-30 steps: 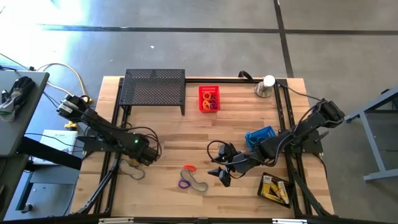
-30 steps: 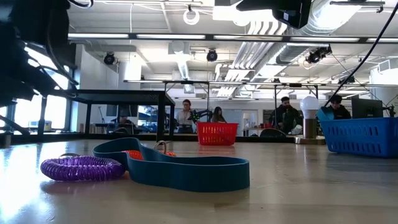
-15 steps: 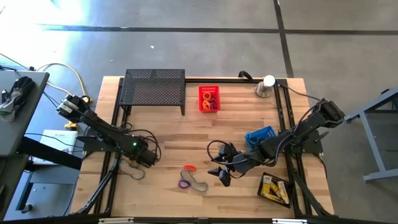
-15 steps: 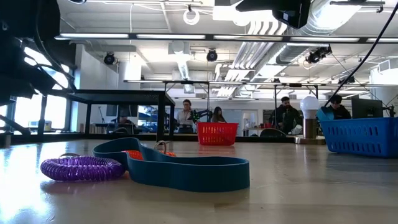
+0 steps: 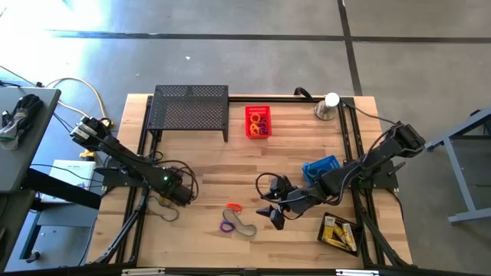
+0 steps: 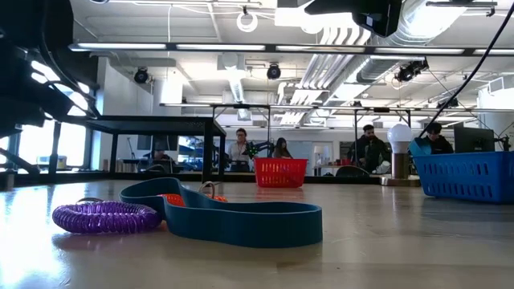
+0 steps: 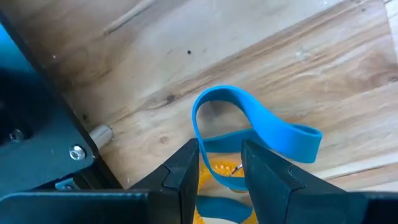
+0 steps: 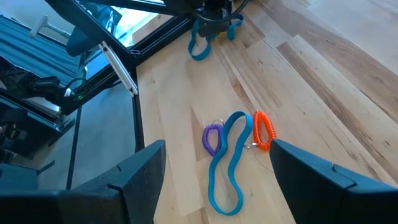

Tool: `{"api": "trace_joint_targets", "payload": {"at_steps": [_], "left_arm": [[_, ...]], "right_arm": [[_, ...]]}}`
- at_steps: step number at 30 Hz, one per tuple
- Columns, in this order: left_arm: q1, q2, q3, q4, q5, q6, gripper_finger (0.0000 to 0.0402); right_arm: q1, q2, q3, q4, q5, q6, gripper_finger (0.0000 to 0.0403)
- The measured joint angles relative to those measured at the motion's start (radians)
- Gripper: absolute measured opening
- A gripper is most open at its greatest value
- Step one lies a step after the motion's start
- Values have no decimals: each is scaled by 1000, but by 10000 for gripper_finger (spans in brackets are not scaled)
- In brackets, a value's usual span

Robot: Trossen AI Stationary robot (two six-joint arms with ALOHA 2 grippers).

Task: Pick & Place Office Desk Supplies
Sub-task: Put the blue rubber band into the blue bin

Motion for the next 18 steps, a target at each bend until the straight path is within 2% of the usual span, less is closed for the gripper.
{"api": "trace_joint_targets", "payload": {"at_steps": [8,12,18], "left_arm": [[0,0,0,1,55,-23,111],[0,0,0,1,8,74,111],[6,0,0,0,-30,46,93]], "right_arm": [[0,0,0,0,0,0,275],[0,0,0,0,0,0,275],[1,0,0,0,0,0,275]]}}
